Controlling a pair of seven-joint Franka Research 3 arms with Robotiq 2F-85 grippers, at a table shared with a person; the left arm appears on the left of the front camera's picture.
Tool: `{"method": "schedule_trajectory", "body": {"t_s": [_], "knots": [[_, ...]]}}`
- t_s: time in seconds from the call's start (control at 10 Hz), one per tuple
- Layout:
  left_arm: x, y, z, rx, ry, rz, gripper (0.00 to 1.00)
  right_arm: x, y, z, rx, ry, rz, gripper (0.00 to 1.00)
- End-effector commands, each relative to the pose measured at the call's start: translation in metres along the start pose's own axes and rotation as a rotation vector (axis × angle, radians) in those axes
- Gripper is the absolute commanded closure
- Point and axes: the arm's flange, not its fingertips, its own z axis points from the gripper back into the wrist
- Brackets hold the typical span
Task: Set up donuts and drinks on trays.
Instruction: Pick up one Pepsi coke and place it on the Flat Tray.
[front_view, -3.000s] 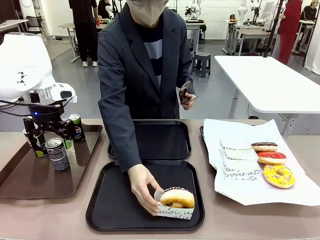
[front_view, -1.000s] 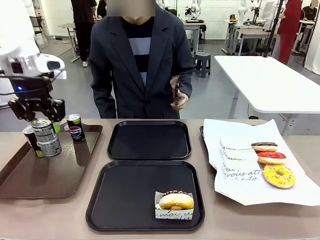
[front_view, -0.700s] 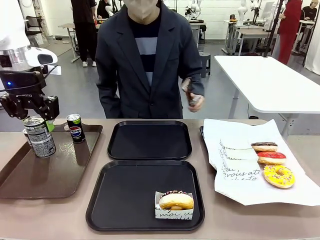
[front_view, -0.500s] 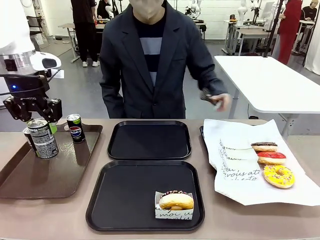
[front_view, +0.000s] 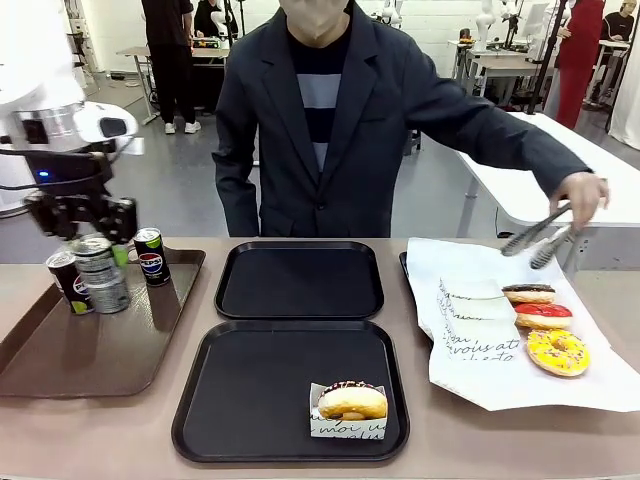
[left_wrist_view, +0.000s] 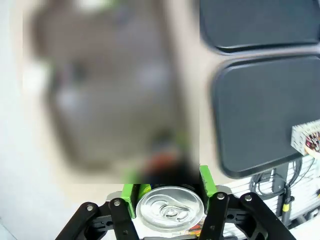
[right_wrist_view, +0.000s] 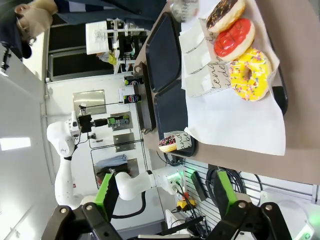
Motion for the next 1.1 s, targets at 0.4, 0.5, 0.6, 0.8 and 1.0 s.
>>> {"method": "schedule_trajectory", "body": {"t_s": [0.4,0.5,0.6,0.8,1.0], "knots": [[-0.011,-0.157,-0.034,0.011,-0.037,-0.303,0.42,0.000,0.000,-0.001,0.031,-0.016,0.014,0.00],[-0.010,-0.173,-0.045,0.004,-0.014,-0.336,0.42,0.000,0.000,-0.001,0.031,-0.016,0.014,0.00],[-0.010,-0.186,-0.056,-0.010,-0.001,-0.370,0.42,0.000,0.000,-0.001,0.031,-0.016,0.014,0.00],[-0.008,-0.193,-0.073,-0.049,0.012,-0.411,0.42,0.000,0.000,-0.001,0.031,-0.016,0.014,0.00],[-0.008,-0.193,-0.084,-0.075,0.004,-0.434,0.42,0.000,0.000,-0.001,0.031,-0.016,0.014,0.00]]}}
